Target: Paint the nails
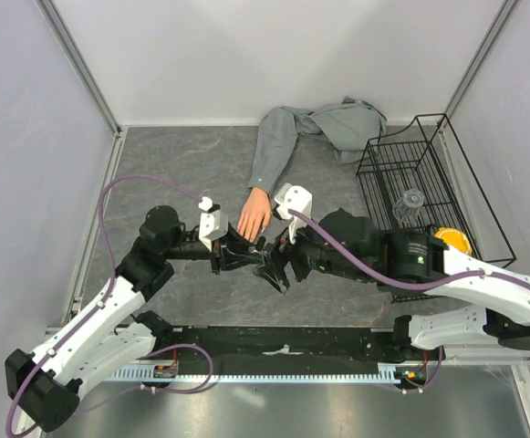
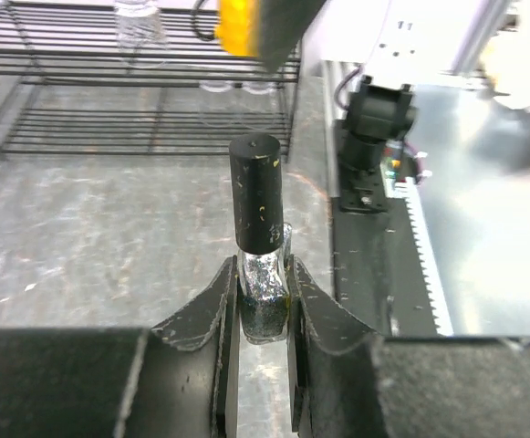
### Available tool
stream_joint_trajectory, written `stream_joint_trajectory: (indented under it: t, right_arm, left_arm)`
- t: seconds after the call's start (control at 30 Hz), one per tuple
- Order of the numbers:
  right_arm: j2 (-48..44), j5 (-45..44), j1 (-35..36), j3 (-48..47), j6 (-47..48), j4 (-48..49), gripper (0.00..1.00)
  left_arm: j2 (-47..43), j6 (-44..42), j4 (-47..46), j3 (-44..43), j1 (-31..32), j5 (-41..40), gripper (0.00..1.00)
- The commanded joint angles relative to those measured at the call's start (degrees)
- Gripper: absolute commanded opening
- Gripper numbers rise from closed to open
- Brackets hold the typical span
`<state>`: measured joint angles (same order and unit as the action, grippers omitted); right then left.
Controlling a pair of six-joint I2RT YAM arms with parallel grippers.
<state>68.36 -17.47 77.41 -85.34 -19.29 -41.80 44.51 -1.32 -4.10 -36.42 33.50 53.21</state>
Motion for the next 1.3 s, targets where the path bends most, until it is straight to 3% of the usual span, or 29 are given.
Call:
stream_joint_trajectory:
  t: [0.0, 0.1, 0.23, 0.43, 0.57, 0.83, 0.97, 1.27]
  right_arm:
    - [-0.69, 20.43, -0.06, -5.27, 14.17, -3.36, 0.83]
    - [2.91, 23.53, -2.60, -11.23, 18.66, -9.32, 0.75]
    - [4.94, 25.98, -6.56, -15.55, 21.48, -11.99, 0.73]
    - [7.84, 30.75, -9.82, -15.73, 22.54, -13.39, 0.69]
    - [10.13, 33.02, -10.70, -16.08, 23.24, -13.31, 0.53]
    - [12.24, 34.09, -10.87, -16.09, 24.21, -13.48, 0.50]
    - [12.59, 34.35, -10.87, -16.35, 24.39, -13.39, 0.38]
    - [13.64, 35.93, -10.96, -14.95, 24.47, -13.31, 0.37]
  left_arm:
    - [3.65, 3.51, 3.30, -5.76, -0.01, 12.34, 0.02]
    - [3.39, 3.35, 3.31, -5.59, -0.01, 17.88, 0.02]
    - [0.93, 2.03, 2.34, -4.45, -0.01, 19.56, 0.02]
    - [0.40, 2.29, 1.11, -2.69, -0.01, 21.23, 0.02]
    - [0.31, 2.20, 1.02, -2.51, -0.01, 21.06, 0.02]
    - [0.58, 2.38, 0.93, -2.34, -0.01, 20.53, 0.02]
    - [0.75, 2.46, 0.93, -2.25, -0.01, 19.83, 0.02]
    - [1.02, 1.76, 2.08, -2.60, -0.01, 18.16, 0.02]
